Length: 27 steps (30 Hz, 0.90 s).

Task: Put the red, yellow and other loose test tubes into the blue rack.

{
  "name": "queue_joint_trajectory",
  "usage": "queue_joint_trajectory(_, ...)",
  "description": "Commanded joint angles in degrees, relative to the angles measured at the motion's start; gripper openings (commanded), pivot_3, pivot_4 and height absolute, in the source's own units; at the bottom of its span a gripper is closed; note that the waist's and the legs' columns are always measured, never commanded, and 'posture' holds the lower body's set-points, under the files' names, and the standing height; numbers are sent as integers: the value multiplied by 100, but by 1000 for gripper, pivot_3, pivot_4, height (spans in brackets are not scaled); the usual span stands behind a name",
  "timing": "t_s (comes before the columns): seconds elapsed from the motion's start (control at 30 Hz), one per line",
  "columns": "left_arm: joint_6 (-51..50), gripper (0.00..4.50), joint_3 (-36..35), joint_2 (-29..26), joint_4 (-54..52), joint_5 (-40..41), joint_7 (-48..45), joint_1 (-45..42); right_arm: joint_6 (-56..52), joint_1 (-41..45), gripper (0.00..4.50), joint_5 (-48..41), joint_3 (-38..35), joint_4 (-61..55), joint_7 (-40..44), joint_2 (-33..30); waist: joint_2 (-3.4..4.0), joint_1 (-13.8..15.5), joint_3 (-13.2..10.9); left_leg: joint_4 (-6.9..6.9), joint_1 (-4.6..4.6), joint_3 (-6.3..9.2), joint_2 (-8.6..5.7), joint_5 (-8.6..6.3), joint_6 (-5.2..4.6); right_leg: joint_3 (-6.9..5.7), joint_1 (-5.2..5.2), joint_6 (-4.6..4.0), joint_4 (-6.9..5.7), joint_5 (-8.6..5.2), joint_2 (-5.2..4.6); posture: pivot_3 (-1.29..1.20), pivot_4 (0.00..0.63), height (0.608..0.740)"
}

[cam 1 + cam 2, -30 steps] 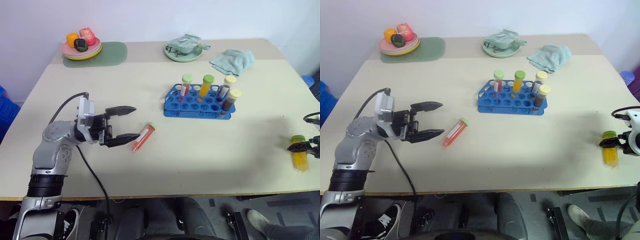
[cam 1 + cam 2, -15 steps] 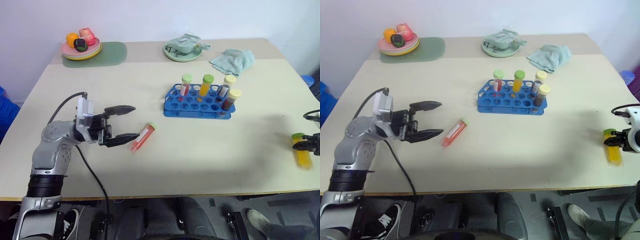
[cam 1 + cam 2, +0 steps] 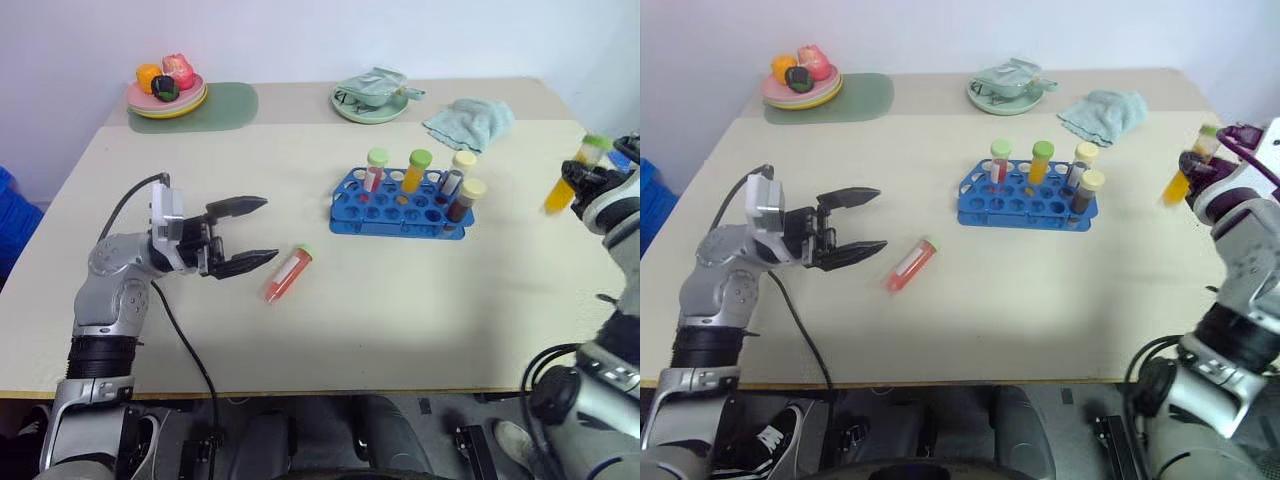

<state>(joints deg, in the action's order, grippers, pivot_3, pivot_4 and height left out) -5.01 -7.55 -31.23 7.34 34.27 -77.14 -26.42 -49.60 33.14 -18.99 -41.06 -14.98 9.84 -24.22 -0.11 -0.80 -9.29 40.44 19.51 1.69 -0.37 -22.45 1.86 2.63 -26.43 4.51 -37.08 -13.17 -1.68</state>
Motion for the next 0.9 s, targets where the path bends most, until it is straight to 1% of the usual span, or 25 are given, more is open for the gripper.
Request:
queue_joint_trajectory(0.03, 165, 4500, -118, -35, 61, -19, 11, -98, 851, -24, 850, -176, 24, -861, -401, 441, 1, -21, 0, -1, -2, 0, 1, 0, 0, 0, 0, 0, 1, 0, 1, 0, 150, 740)
queue_joint_trajectory(0.1, 222, 4500, -122, -40, 87, -38, 28, -102, 1279, -239, 850, -171, 384, -1210, -455, 812, 1, -41, 1, -2, -4, -1, 3, 0, 0, 0, -1, 0, 0, 0, 3, 0, 150, 740)
queue_joint_trajectory(0.27, 253, 4500, -133, -69, 173, -69, 97, -132, 2257, -852, 850, 202, 1669, -1679, -534, 1539, 2, -91, 1, -10, -10, -4, 4, 1, 1, 2, 0, 0, 0, 0, 6, 0, 150, 740)
queue_joint_trajectory(0.33, 234, 4500, -150, -75, 191, -65, 146, -147, 2666, -914, 850, 404, 2094, -1586, -681, 1817, 2, -128, 1, -11, -9, -2, 3, 1, 2, 1, 0, -1, 0, 0, 5, 0, 150, 740)
queue_joint_trajectory(0.47, 198, 4500, -116, -110, 153, -76, 173, -109, 3545, -1073, 850, 761, 2967, -1133, -459, 2036, 2, -166, 1, -11, -9, 1, 0, 3, 4, -2, 2, -1, 1, 0, 5, 0, 150, 740)
queue_joint_trajectory(0.6, 249, 4500, -77, -174, 120, -192, 242, -48, 4062, -926, 850, 869, 3343, -573, -526, 2308, 2, -190, 1, -14, -11, 2, -1, 3, 6, -3, 1, -1, 1, -1, 7, 0, 150, 740)
queue_joint_trajectory(0.77, 548, 4500, 47, -283, 232, -632, 312, -4, 4691, -949, 850, 1015, 3688, 101, -317, 2328, 2, -182, 1, -16, -11, 3, -2, 4, 6, -4, 1, -1, 2, -1, 7, 0, 150, 740)
queue_joint_trajectory(0.9, 621, 4500, 9, -213, 211, -677, 381, 34, 5244, -1093, 850, 1189, 3842, 752, -215, 2295, 2, -182, 1, -16, -11, 3, -5, 4, 6, -5, 2, -2, 2, -1, 6, 0, 150, 740)
